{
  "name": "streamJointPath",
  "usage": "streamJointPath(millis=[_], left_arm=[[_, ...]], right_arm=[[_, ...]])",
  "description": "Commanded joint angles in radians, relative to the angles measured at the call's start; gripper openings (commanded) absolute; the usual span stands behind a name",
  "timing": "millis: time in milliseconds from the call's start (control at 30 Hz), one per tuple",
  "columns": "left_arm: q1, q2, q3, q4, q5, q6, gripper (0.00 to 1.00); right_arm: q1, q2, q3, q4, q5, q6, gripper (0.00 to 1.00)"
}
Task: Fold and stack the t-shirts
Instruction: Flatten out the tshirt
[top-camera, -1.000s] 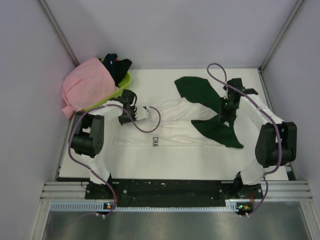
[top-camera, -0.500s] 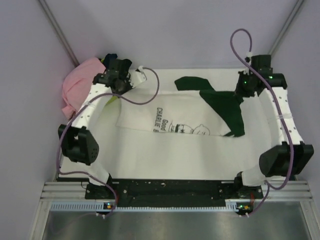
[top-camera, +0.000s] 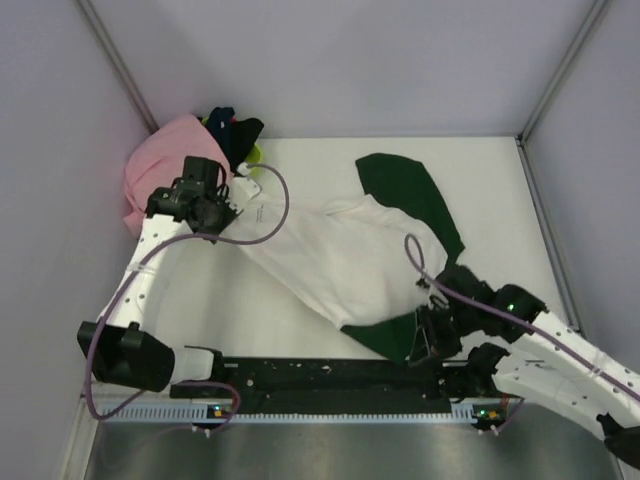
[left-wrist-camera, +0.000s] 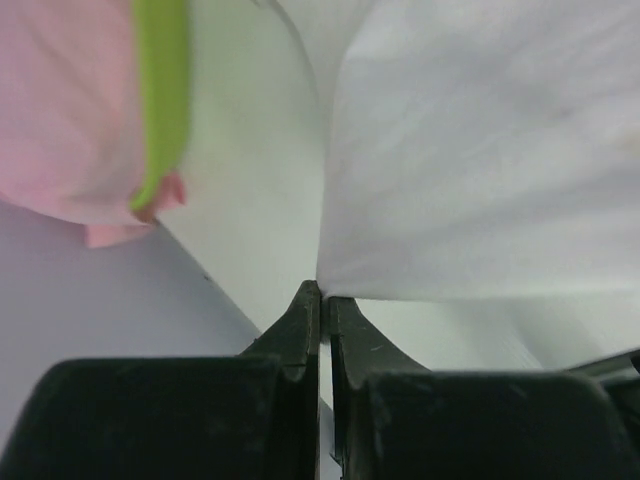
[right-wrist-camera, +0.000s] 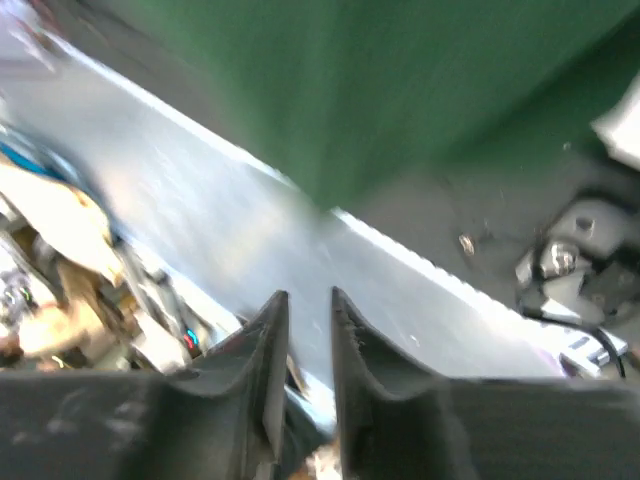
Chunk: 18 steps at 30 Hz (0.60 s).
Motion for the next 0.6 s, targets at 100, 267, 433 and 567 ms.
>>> streamJointPath(millis=[100,267,433,567], left_arm=[[0.005,-0.061,-0.198,0.021,0.045,-0.027,0.00],[0.003,-0.101,-0.274,0.028,0.105,-0.024,0.00],[0.002,-0.130,-0.334,0.047,0.108,-0.029,0.00],[0.002,-0.150,-0.354,0.062,0.105,-0.030,0.00]], right_arm=[[0.417,-0.249,-0.167,-0.040,0.135,0.651,0.99],[0.379,-0.025,0.014,-0.163,0.537,0.538,0.99],[0.206,0.239,0.083,-0.086,0.673,0.256,0.95],[-0.044,0.311,-0.015,0.114,0.532,0.091,0.51]])
